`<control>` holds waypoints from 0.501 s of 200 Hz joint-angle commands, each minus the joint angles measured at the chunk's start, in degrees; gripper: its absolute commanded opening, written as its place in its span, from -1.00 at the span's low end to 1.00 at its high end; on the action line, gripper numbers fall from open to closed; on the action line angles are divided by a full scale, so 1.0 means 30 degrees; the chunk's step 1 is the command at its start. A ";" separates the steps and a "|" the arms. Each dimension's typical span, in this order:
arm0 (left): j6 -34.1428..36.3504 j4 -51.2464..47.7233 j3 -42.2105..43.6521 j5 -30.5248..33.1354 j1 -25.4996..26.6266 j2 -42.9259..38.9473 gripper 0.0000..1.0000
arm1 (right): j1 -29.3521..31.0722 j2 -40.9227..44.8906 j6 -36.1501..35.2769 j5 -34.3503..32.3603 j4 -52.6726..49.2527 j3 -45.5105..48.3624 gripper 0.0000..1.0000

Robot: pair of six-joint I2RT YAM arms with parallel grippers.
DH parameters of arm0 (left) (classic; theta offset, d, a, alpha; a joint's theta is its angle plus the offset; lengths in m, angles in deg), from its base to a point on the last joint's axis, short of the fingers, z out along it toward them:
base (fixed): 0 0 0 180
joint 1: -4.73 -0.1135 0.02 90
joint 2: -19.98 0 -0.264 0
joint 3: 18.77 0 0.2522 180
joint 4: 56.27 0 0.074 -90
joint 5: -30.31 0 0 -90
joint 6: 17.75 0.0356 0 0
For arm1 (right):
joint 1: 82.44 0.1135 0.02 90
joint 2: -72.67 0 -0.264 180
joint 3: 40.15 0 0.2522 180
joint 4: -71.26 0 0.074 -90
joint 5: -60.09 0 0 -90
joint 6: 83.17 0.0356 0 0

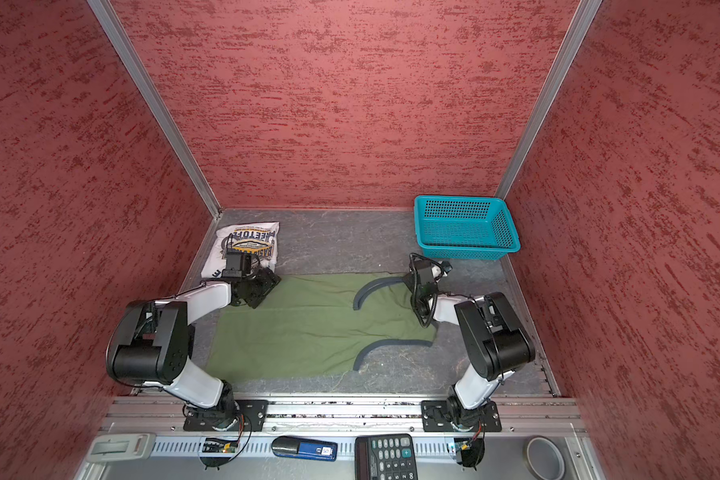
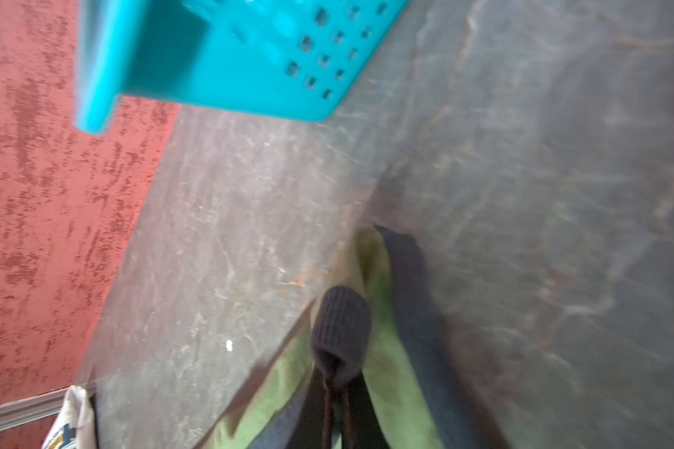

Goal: Fold and stack the tank tops

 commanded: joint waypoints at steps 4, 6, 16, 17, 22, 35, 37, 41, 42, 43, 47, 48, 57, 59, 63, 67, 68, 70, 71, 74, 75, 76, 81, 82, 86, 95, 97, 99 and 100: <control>-0.0052 -0.2132 0.0994 0.1264 -0.0276 0.0301 0.64 | -0.0100 0.0181 0.1123 -0.0943 0.0891 0.0574 -0.89; -0.0072 -0.2133 0.0994 0.1276 -0.0273 0.0305 0.65 | -0.0094 0.0168 0.1182 -0.0979 0.0890 0.0597 -0.88; -0.0073 -0.2214 0.0975 0.1315 -0.0278 0.0267 0.65 | -0.0180 0.0100 0.1297 -0.1106 0.0942 0.0692 -0.80; -0.0062 -0.2217 0.0985 0.1287 -0.0290 0.0267 0.65 | -0.0195 0.0078 0.1293 -0.1107 0.0950 0.0692 -0.79; -0.0009 -0.2193 0.0985 0.1219 -0.0278 0.0293 0.65 | -0.0234 0.0035 0.1227 -0.1034 0.1026 0.0666 -0.76; 0.0114 -0.2111 0.0938 0.0972 -0.0278 0.0351 0.65 | -0.0425 -0.0011 0.0746 -0.0863 0.1149 0.0395 -0.66; 0.0108 -0.2106 0.0936 0.0917 -0.0273 0.0361 0.65 | -0.0461 -0.0012 0.0626 -0.0835 0.1101 0.0333 -0.65; 0.0172 -0.2076 0.0937 0.0819 -0.0252 0.0341 0.65 | -0.0491 0.0050 0.0463 -0.0817 0.0906 0.0160 -0.61; 0.0178 -0.2061 0.0936 0.0790 -0.0233 0.0333 0.66 | -0.0497 0.0082 0.0306 -0.0816 0.0906 0.0119 -0.59; 0.0196 -0.2053 0.0936 0.0776 -0.0238 0.0359 0.66 | -0.0500 0.0098 0.0256 -0.0831 0.0859 0.0054 -0.57; 0.0251 -0.2046 0.0873 0.0680 -0.0204 0.0335 0.66 | -0.0513 0.0194 -0.0037 -0.0870 0.0647 -0.0116 -0.50; 0.0276 -0.2045 0.0860 0.0662 -0.0194 0.0330 0.66 | -0.0512 0.0242 -0.0037 -0.0857 0.0583 -0.0180 -0.48; 0.0478 -0.2124 0.0723 0.0387 -0.0142 0.0254 0.67 | -0.0554 0.0601 -0.0998 -0.0756 0.0214 -0.0548 -0.28; 0.0521 -0.2160 0.0685 0.0368 -0.0137 0.0264 0.67 | -0.0537 0.0683 -0.1275 -0.0742 0.0113 -0.0635 -0.23; 0.0650 -0.2259 0.0568 0.0243 -0.0136 0.0236 0.68 | -0.0517 0.0869 -0.1804 -0.0677 -0.0102 -0.0851 -0.16; 0.0781 -0.2421 0.0442 0.0149 -0.0126 0.0150 0.69 | -0.0509 0.1094 -0.2266 -0.0576 -0.0400 -0.1004 -0.09; 0.0790 -0.2438 0.0425 0.0133 -0.0126 0.0135 0.69 | -0.0506 0.1146 -0.2363 -0.0564 -0.0483 -0.1064 -0.08; 0.0900 -0.2517 0.0354 0.0114 -0.0126 0.0109 0.69 | -0.0511 0.1258 -0.2553 -0.0555 -0.0640 -0.1123 -0.04; 0.0952 -0.2574 0.0322 0.0086 -0.0111 0.0086 0.69 | -0.0521 0.1302 -0.2654 -0.0539 -0.0720 -0.1167 -0.03; 0.1035 -0.2675 0.0189 0.0055 -0.0116 0.0024 0.70 | -0.0519 0.1468 -0.2917 -0.0503 -0.1017 -0.1286 0.02; 0.1078 -0.2726 0.0152 0.0057 -0.0106 -0.0001 0.70 | -0.0526 0.1509 -0.3011 -0.0513 -0.1114 -0.1337 0.03; 0.1115 -0.2781 0.0104 0.0043 -0.0101 -0.0013 0.71 | -0.0529 0.1573 -0.3087 -0.0503 -0.1250 -0.1362 0.04; 0.1249 -0.3067 -0.0070 0.0010 -0.0117 -0.0136 0.71 | -0.0527 0.1842 -0.3477 -0.0424 -0.1748 -0.1506 0.10; 0.1288 -0.3113 -0.0109 -0.0010 -0.0106 -0.0154 0.71 | -0.0529 0.1886 -0.3569 -0.0415 -0.1845 -0.1520 0.11; 0.1436 -0.3304 -0.0280 -0.0024 -0.0099 -0.0252 0.73 | -0.0528 0.2085 -0.3786 -0.0347 -0.2219 -0.1600 0.15; 0.1710 -0.3782 -0.0636 0.0062 -0.0100 -0.0544 0.75 | -0.0496 0.2494 -0.4351 -0.0104 -0.2878 -0.1624 0.24; 0.1752 -0.3893 -0.0688 0.0111 -0.0097 -0.0610 0.76 | -0.0493 0.2577 -0.4420 -0.0001 -0.3019 -0.1607 0.25; 0.1807 -0.4001 -0.0760 0.0152 -0.0097 -0.0692 0.77 | -0.0493 0.2634 -0.4540 0.0084 -0.3127 -0.1596 0.27; 0.1831 -0.4049 -0.0791 0.0193 -0.0111 -0.0711 0.77 | -0.0483 0.2693 -0.4570 0.0118 -0.3224 -0.1579 0.28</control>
